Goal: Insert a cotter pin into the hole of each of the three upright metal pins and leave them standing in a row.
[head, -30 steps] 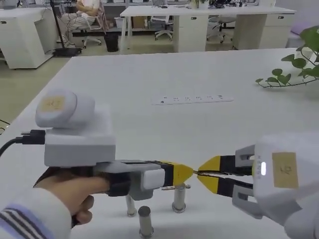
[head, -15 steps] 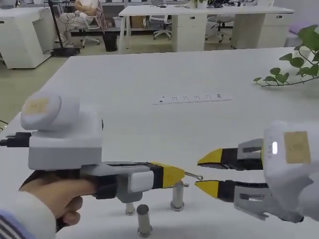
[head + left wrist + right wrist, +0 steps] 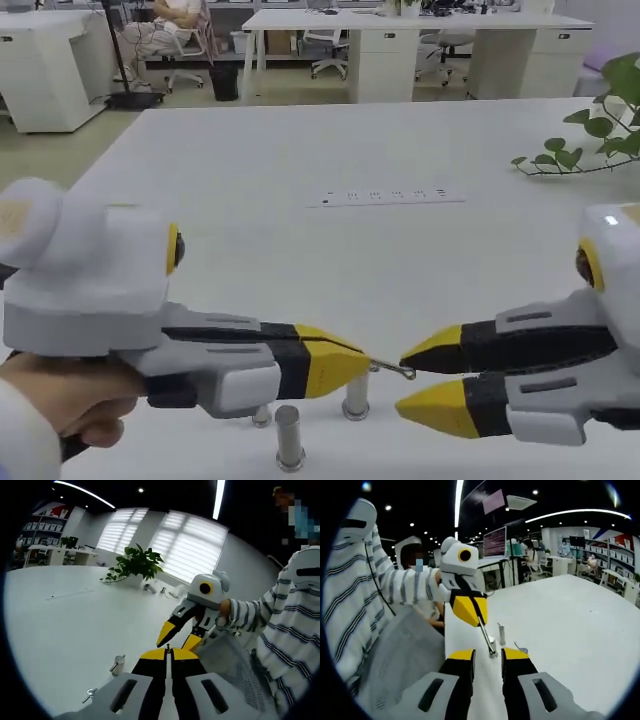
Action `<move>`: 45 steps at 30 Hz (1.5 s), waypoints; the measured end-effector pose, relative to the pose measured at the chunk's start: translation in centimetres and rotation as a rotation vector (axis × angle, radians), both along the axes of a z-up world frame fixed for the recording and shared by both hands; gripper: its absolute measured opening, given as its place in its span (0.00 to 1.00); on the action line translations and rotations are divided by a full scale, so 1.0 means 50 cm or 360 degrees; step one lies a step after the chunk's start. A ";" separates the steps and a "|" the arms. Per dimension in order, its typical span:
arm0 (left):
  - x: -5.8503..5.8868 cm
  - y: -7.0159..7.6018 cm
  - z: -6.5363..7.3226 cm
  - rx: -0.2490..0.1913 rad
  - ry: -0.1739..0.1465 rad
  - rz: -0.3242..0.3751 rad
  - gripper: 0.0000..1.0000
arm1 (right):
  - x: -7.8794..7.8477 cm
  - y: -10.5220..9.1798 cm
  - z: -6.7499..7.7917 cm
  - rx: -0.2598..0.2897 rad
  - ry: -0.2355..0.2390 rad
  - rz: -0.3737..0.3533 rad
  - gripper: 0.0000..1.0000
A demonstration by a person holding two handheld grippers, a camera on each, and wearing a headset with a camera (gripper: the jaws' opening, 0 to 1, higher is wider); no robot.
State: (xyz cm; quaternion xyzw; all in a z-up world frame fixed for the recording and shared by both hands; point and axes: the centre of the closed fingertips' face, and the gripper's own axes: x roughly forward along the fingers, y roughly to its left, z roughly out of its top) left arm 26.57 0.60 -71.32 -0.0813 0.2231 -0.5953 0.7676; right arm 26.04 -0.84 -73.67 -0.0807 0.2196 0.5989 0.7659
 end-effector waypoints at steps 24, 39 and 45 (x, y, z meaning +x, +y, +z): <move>-0.038 0.010 -0.014 0.0038 -0.0212 -0.0212 0.00 | -0.038 0.012 -0.009 -0.0030 0.0061 0.0164 0.06; -0.070 0.040 -0.038 0.0098 -0.0279 -0.0321 0.01 | -0.069 0.030 0.004 -0.0026 0.0084 0.0318 0.04; -0.067 0.048 -0.044 0.0081 -0.0233 -0.0266 0.01 | -0.070 0.036 -0.001 -0.0053 0.0082 0.0330 0.04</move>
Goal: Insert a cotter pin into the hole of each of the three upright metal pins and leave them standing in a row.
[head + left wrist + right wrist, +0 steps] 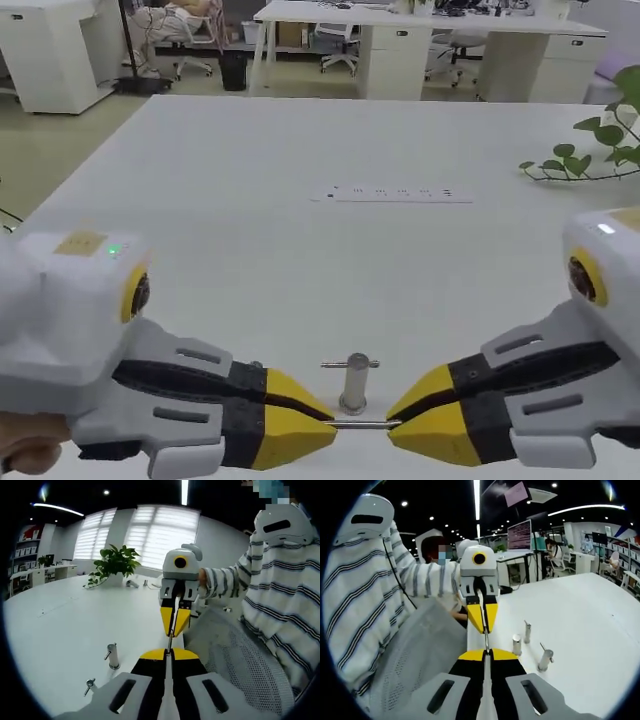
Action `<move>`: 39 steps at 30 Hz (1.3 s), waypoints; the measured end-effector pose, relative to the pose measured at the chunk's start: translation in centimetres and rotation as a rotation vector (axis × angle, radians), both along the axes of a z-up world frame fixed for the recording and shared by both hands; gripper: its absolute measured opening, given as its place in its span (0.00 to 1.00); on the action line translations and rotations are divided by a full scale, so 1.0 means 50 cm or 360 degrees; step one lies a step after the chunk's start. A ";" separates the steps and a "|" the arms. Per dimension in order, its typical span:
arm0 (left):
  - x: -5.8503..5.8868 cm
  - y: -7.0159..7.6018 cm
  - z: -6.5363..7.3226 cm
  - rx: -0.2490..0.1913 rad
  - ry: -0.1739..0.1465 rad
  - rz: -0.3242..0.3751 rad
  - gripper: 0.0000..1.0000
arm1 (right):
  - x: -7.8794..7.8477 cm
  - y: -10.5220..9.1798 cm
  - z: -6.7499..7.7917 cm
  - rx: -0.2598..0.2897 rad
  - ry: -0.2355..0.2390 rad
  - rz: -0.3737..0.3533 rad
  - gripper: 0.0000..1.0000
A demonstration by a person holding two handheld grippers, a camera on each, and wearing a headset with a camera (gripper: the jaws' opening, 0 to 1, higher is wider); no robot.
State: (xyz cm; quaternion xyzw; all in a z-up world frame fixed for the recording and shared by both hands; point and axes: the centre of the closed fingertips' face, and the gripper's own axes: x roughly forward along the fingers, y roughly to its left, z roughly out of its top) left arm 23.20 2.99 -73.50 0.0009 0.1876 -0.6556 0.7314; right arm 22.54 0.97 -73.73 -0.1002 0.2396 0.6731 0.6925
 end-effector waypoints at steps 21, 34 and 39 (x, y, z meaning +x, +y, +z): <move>0.042 0.074 -0.056 0.0010 0.0078 0.0353 0.20 | 0.038 0.005 -0.040 -0.0043 0.0023 -0.0163 0.04; 0.018 0.012 -0.061 -0.0031 0.0132 0.0242 0.20 | 0.042 0.033 0.007 0.0119 0.0051 -0.0216 0.04; 0.012 -0.021 -0.061 -0.0061 0.0146 0.0193 0.20 | 0.038 0.040 0.015 0.0151 0.0060 -0.0217 0.04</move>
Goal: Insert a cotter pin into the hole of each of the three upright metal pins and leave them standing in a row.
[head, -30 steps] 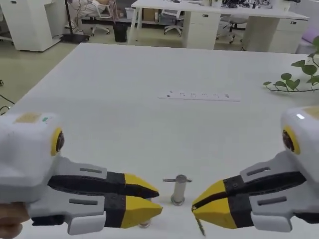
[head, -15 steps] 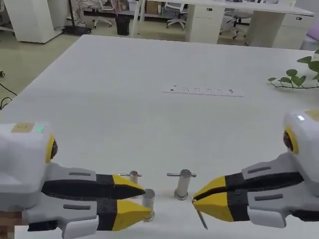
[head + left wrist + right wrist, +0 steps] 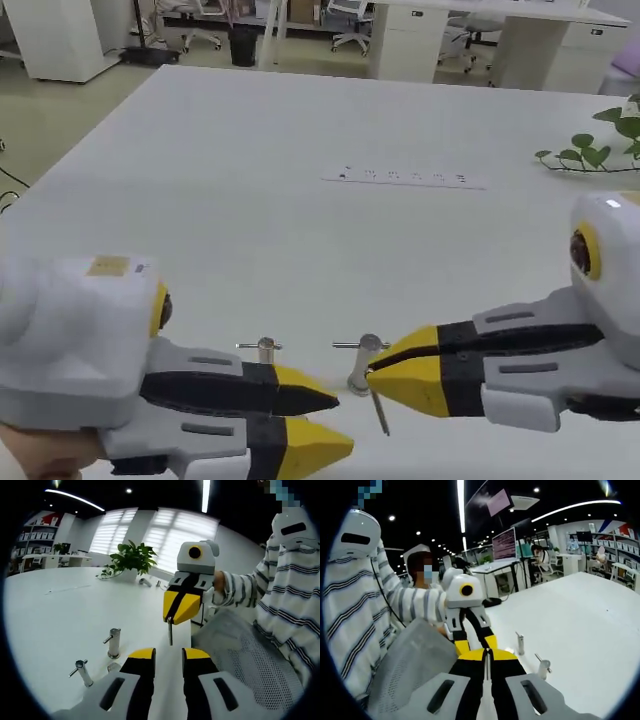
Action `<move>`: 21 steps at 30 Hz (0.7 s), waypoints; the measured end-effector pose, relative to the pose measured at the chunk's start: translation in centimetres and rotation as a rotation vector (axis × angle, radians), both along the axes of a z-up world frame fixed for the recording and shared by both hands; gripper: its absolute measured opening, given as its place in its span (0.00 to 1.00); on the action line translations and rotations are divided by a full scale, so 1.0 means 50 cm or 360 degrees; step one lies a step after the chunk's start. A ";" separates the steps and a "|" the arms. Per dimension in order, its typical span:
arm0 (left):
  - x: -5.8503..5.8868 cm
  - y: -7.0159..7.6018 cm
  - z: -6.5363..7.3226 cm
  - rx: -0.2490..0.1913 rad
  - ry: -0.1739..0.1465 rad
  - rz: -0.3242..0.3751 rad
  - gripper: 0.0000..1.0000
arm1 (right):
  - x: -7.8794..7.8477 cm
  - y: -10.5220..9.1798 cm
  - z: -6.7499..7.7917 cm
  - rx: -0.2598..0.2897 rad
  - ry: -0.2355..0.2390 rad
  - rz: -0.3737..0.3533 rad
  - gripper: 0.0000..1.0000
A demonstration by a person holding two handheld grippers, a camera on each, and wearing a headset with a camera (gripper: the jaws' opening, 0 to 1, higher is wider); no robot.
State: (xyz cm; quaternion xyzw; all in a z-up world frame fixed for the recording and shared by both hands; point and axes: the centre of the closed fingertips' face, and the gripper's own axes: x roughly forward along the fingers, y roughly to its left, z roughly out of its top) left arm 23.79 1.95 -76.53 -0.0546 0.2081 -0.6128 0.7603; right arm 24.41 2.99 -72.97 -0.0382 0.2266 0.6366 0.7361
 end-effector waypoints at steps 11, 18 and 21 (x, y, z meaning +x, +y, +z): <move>0.003 -0.027 0.010 -0.0067 0.0021 -0.0040 0.14 | -0.004 0.010 0.005 0.0030 -0.0007 -0.0004 0.04; 0.006 -0.027 0.012 -0.0071 0.0052 -0.0030 0.04 | -0.002 0.007 0.012 0.0049 -0.0009 -0.0013 0.04; 0.005 -0.026 0.015 -0.0075 0.0064 -0.0034 0.01 | -0.002 0.003 0.013 0.0046 -0.0014 -0.0011 0.04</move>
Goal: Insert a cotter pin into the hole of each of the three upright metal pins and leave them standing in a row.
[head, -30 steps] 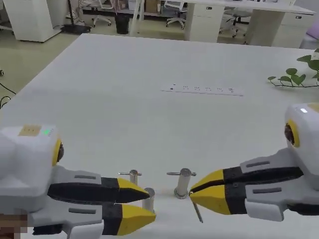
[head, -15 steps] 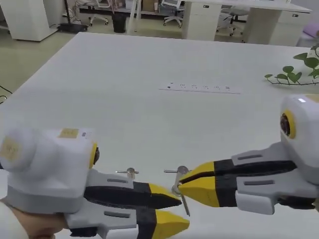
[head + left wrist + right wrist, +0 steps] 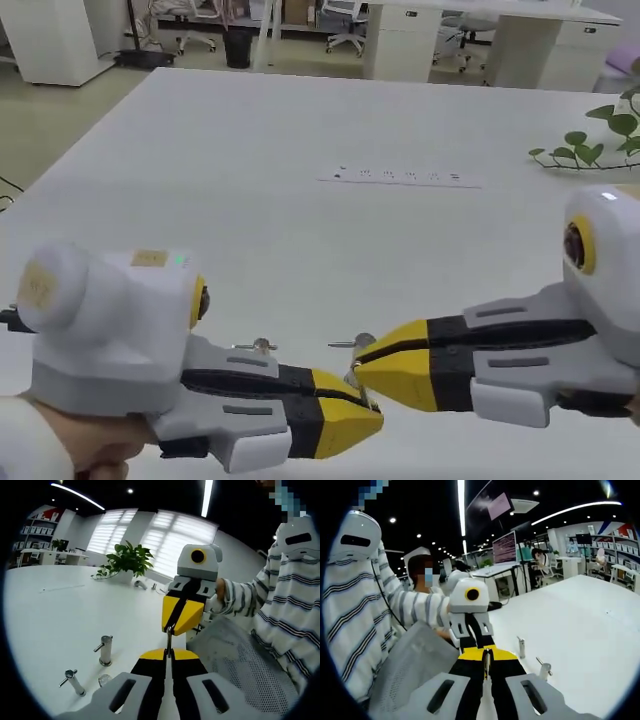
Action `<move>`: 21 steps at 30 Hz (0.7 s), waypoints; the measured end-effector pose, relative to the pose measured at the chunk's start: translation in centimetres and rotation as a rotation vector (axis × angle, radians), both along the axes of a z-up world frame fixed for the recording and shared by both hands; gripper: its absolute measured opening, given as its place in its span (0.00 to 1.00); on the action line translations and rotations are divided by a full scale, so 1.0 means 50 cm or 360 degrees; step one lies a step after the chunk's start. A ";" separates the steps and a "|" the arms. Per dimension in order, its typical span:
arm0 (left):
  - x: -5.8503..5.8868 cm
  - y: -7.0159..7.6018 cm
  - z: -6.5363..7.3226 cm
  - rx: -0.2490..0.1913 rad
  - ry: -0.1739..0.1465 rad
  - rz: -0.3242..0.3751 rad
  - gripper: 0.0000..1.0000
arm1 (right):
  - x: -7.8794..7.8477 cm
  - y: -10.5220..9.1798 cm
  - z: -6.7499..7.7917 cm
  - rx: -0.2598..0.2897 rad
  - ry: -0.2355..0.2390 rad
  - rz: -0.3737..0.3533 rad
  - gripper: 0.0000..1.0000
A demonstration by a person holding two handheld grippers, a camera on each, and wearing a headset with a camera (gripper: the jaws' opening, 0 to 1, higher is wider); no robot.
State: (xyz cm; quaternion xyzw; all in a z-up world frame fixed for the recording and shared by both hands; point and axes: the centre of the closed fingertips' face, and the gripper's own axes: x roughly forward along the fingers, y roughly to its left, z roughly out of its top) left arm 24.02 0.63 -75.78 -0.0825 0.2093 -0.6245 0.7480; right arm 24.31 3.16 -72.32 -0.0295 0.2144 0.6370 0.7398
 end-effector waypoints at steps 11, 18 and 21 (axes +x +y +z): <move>-0.008 0.020 0.010 0.0041 0.0023 -0.0044 0.01 | 0.000 -0.020 0.006 0.0007 -0.0004 -0.0021 0.04; -0.010 0.033 0.017 0.0090 0.0049 -0.0092 0.00 | -0.011 -0.036 -0.004 -0.0019 0.0031 0.0004 0.04; -0.013 0.032 0.018 0.0136 0.0014 -0.0142 0.00 | -0.019 -0.039 -0.009 -0.0033 0.0044 0.0024 0.04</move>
